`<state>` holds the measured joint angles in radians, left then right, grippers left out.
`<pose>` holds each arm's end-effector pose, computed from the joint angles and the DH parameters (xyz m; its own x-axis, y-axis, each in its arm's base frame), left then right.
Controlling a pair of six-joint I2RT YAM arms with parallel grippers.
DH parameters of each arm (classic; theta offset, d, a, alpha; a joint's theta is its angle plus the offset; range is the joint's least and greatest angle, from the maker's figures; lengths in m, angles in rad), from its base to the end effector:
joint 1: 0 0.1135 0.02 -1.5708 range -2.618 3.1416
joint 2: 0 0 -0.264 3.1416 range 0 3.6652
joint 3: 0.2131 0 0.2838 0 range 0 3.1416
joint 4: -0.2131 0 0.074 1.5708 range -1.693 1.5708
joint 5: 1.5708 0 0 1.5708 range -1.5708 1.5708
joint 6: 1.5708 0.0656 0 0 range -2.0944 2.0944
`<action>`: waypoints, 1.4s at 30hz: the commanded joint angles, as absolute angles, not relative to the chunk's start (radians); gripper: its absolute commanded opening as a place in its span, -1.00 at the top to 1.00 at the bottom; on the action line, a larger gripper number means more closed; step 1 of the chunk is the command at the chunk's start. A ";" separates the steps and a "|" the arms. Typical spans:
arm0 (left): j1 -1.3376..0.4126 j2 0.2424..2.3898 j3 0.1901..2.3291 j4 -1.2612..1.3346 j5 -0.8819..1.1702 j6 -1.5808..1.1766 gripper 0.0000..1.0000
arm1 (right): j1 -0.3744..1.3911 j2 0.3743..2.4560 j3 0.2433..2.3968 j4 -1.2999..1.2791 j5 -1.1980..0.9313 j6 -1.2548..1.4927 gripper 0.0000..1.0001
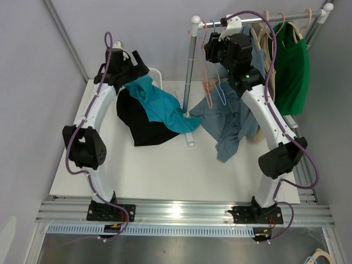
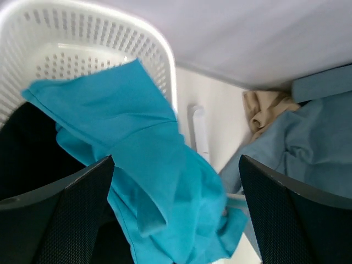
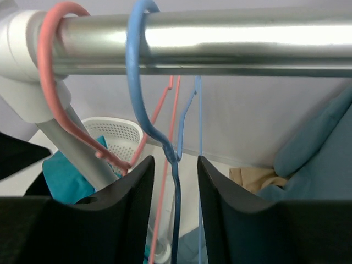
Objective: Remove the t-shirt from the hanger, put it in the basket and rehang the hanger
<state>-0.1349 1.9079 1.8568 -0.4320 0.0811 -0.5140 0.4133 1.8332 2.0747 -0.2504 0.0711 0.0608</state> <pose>0.5055 -0.0740 0.3437 -0.5017 -0.4264 -0.7526 -0.0477 0.8824 -0.4682 0.4441 0.1897 0.4918 -0.0285 0.0537 -0.9982 -0.3344 0.9405 0.0601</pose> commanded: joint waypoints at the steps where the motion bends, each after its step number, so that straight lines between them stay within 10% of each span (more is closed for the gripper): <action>1: -0.161 1.701 1.917 -0.439 0.032 -0.448 -0.99 | 0.393 1.741 2.083 -0.299 0.065 0.074 0.16; 17: -0.320 1.364 1.580 -0.290 -0.027 -0.436 -0.99 | 0.325 1.482 2.046 -0.574 0.324 0.046 0.03; 42: -0.416 1.445 1.624 -0.268 -0.058 -0.350 -0.99 | 0.043 1.787 2.249 -0.509 -0.113 0.069 -0.07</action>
<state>-0.4038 1.4208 1.5803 -0.3031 -0.0677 -0.3798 0.0505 1.7588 2.2127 -0.5671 -0.0563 0.0746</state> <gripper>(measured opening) 0.994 0.535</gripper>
